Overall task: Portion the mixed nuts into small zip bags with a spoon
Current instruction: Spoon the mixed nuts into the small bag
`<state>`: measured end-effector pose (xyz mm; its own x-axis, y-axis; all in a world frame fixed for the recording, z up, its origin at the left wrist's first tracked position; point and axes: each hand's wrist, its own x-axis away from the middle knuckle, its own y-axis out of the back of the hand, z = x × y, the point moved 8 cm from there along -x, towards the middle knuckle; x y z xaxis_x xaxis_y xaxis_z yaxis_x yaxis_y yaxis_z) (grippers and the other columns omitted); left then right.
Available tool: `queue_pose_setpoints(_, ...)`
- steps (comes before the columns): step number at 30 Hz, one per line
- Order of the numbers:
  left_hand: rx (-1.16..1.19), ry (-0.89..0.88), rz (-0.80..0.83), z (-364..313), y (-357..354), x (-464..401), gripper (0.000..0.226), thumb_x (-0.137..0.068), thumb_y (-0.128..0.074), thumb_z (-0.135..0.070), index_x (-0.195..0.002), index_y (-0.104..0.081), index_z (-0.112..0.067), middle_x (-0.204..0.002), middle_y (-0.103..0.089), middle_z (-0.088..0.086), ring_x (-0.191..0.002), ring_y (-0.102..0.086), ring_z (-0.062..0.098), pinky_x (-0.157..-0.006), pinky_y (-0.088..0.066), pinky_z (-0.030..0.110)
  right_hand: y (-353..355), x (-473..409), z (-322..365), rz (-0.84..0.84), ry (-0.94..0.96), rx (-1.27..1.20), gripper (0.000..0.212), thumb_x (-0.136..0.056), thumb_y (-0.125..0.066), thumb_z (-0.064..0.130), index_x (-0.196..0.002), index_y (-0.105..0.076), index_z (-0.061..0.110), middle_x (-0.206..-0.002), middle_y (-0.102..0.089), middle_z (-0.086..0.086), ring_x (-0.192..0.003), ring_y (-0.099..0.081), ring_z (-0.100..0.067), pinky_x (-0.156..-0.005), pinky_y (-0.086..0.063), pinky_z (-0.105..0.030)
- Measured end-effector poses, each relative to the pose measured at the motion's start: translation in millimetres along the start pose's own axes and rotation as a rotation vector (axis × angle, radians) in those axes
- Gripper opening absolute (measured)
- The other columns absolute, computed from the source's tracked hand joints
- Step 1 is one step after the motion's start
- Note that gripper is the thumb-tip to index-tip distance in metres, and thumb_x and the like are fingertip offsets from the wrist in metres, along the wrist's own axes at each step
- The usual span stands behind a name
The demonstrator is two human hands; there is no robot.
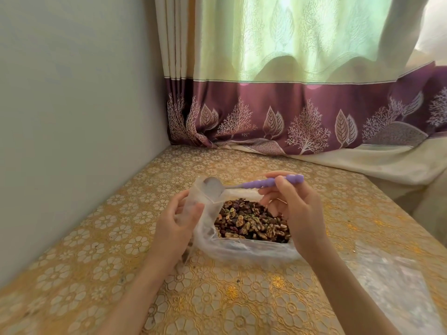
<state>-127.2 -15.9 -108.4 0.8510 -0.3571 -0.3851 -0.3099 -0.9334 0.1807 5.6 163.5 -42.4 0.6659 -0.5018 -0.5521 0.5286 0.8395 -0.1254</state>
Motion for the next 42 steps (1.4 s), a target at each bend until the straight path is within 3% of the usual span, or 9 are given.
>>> queue_pose_setpoints(4, 0.056, 0.018, -0.015, 0, 0, 0, 0.032, -0.078, -0.057, -0.052, -0.107, -0.046, -0.05, -0.107, -0.06, -0.017, -0.089, -0.062, 0.001, -0.058, -0.05, 0.012, 34, -4, -6, -0.201, -0.01, 0.033, 0.023, -0.098, -0.045, 0.015, -0.086, -0.06, 0.002, -0.081, -0.074, -0.012, -0.057, -0.056, -0.016, -0.046, -0.043, -0.019)
queue_pose_setpoints(12, 0.136, 0.031, -0.041, 5, 4, -2, 0.034, -0.074, -0.065, -0.056, -0.103, -0.055, -0.042, -0.106, -0.065, -0.01, -0.098, -0.063, 0.012, -0.076, -0.053, 0.03, 70, 1, -9, -0.403, 0.111, 0.523, 0.028, -0.096, -0.051, 0.018, -0.073, -0.059, 0.005, -0.058, -0.068, 0.006, -0.047, -0.056, -0.018, -0.046, -0.045, -0.026)
queue_pose_setpoints(15, 0.14, 0.013, -0.037, 4, 4, -2, 0.036, -0.069, -0.064, -0.059, -0.101, -0.058, -0.044, -0.105, -0.067, -0.009, -0.095, -0.064, 0.011, -0.072, -0.054, 0.029, 65, 3, -5, -0.386, 0.183, 0.611, 0.024, -0.094, -0.052, 0.014, -0.071, -0.057, 0.011, -0.059, -0.066, 0.008, -0.045, -0.055, -0.001, -0.043, -0.035, -0.006)
queue_pose_setpoints(19, 0.146, 0.004, -0.032, 2, 4, -1, 0.041, -0.065, -0.062, -0.065, -0.1, -0.059, -0.046, -0.101, -0.068, -0.008, -0.087, -0.067, 0.014, -0.064, -0.057, 0.029, 50, 0, -19, -0.282, 0.127, 0.679, 0.027, -0.094, -0.054, 0.013, -0.068, -0.054, 0.021, -0.062, -0.067, 0.005, -0.046, -0.053, 0.001, -0.046, -0.033, -0.007)
queue_pose_setpoints(22, 0.12, -0.011, -0.03, 1, 4, -1, 0.036, -0.068, -0.062, -0.063, -0.099, -0.058, -0.046, -0.099, -0.068, -0.008, -0.082, -0.067, 0.016, -0.063, -0.058, 0.036, 43, 0, -38, -0.217, 0.013, 0.674, 0.025, -0.094, -0.056, 0.014, -0.071, -0.065, 0.012, -0.065, -0.069, 0.007, -0.042, -0.053, -0.003, -0.044, -0.036, -0.01)
queue_pose_setpoints(29, 0.069, -0.039, -0.011, -2, 1, 0, 0.024, -0.078, -0.06, -0.053, -0.101, -0.056, -0.045, -0.096, -0.067, -0.011, -0.073, -0.064, 0.0, -0.054, -0.051, 0.014, 51, 4, -70, -0.189, -0.327, 0.435, 0.03, -0.095, -0.053, 0.015, -0.071, -0.07, 0.013, -0.075, -0.075, 0.004, -0.059, -0.064, -0.013, -0.052, -0.043, -0.025)
queue_pose_setpoints(32, 0.054, -0.029, -0.026, -3, 2, 0, 0.033, -0.072, -0.06, -0.059, -0.101, -0.056, -0.043, -0.098, -0.065, -0.011, -0.081, -0.064, 0.001, -0.059, -0.052, 0.016, 62, 6, -66, -0.268, -0.335, 0.374, 0.033, -0.094, -0.05, 0.013, -0.067, -0.07, 0.012, -0.072, -0.074, 0.002, -0.061, -0.063, -0.015, -0.055, -0.044, -0.028)
queue_pose_setpoints(37, -0.064, -0.027, -0.026, 0, 5, -1, 0.04, -0.069, -0.059, -0.064, -0.104, -0.054, -0.044, -0.105, -0.061, -0.011, -0.095, -0.06, 0.015, -0.077, -0.054, 0.039, 72, 9, -61, -0.338, -0.307, 0.314, 0.039, -0.094, -0.05, 0.013, -0.06, -0.069, 0.011, -0.07, -0.074, -0.001, -0.061, -0.059, -0.02, -0.057, -0.041, -0.03)
queue_pose_setpoints(42, -0.162, -0.041, 0.013, 1, 0, 0, 0.044, -0.072, -0.061, -0.061, -0.11, -0.055, -0.038, -0.104, -0.059, -0.01, -0.095, -0.058, 0.012, -0.074, -0.052, 0.031, 70, 9, -50, -0.343, -0.231, 0.223, 0.045, -0.091, -0.05, 0.01, -0.056, -0.074, 0.025, -0.069, -0.073, -0.003, -0.056, -0.053, -0.018, -0.051, -0.038, -0.026)
